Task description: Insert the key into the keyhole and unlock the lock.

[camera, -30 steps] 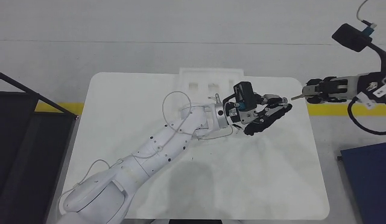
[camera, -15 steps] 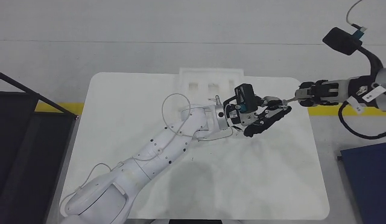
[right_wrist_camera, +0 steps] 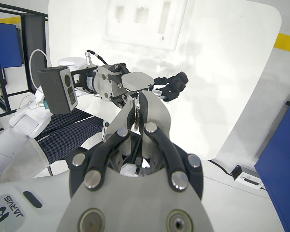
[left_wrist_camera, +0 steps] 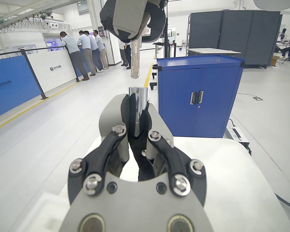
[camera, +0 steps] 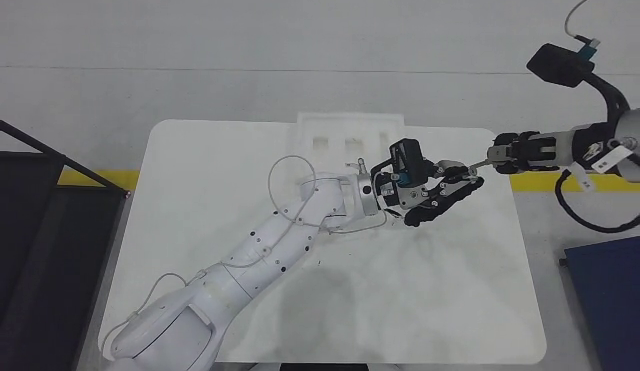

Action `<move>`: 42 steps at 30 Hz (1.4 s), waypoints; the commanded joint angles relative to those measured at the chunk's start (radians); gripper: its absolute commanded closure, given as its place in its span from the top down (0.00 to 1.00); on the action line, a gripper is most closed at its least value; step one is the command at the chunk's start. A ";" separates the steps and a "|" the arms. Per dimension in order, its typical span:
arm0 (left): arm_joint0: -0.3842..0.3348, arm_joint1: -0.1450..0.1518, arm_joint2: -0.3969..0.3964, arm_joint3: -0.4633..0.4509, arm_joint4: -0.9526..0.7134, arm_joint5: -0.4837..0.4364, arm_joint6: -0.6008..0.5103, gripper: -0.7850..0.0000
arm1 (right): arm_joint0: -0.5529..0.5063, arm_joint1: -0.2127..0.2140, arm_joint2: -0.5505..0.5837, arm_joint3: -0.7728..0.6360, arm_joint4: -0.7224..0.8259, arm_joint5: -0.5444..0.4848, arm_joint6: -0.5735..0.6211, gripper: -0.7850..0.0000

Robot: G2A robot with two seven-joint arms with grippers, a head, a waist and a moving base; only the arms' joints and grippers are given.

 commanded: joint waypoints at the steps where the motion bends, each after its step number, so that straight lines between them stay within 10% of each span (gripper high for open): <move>1: 0.002 -0.001 -0.004 0.001 0.004 -0.003 -0.001 0.00 | 0.001 -0.002 -0.002 0.001 -0.006 -0.001 0.001 0.00; 42: 0.039 -0.018 -0.073 -0.007 0.061 -0.048 -0.020 0.00 | 0.033 -0.018 -0.066 0.002 -0.051 -0.011 0.011 0.00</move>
